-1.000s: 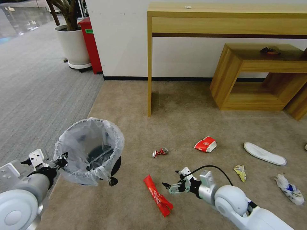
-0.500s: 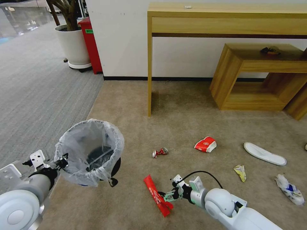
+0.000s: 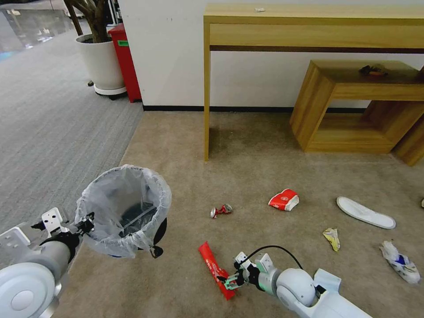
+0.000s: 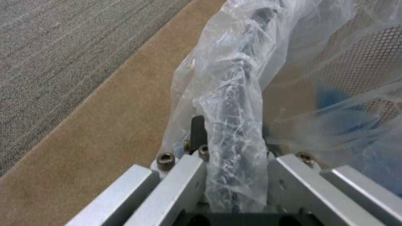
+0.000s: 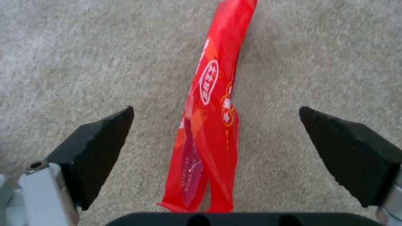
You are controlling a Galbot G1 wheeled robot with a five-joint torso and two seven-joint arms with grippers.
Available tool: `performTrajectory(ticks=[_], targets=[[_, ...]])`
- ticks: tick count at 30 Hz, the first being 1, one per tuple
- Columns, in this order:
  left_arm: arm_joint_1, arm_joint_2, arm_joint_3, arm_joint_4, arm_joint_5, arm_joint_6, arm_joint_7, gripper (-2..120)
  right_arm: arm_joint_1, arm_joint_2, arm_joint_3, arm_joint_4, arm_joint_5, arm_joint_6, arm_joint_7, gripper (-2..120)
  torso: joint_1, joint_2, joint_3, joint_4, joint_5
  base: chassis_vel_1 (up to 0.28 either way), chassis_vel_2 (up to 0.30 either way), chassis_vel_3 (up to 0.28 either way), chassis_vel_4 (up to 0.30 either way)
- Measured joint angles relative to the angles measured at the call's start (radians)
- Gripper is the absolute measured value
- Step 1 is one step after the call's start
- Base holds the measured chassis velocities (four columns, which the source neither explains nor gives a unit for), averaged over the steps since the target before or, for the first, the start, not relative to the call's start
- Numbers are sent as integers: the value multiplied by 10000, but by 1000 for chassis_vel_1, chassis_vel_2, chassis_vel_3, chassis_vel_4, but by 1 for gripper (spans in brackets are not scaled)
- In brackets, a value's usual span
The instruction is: Pick up the trash bin and place the garbage on the floor into it.
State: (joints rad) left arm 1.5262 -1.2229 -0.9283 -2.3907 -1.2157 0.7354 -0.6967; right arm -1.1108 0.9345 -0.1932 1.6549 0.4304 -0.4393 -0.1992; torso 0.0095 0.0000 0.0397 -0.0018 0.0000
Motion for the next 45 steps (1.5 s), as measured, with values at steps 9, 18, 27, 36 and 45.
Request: performTrajectory(ticks=[9,18,27,36,45], targets=[[13,-15,14,5,69,0,5,0,55,272,-128,-522,-341,16,70,100,0,0,0,0,0,0,0,0,0],[-17,-16,26,59,97,0,21,0,197,389,-211,-911,-555,88,65,100,0,0,0,0,0,0,0,0,0],[-30,-63,47,85,144,0,40,0,397,578,-357,-1414,-835,220,12,100,0,0,0,0,0,0,0,0,0],[-13,-60,46,83,198,0,72,0,475,778,-420,-1649,-1037,453,-350,82,0,0,-1,0,0,0,0,0,0],[-56,-43,85,133,211,0,88,0,497,928,-471,-1878,-1366,553,-482,78,0,1,0,0,0,0,0,0,0]])
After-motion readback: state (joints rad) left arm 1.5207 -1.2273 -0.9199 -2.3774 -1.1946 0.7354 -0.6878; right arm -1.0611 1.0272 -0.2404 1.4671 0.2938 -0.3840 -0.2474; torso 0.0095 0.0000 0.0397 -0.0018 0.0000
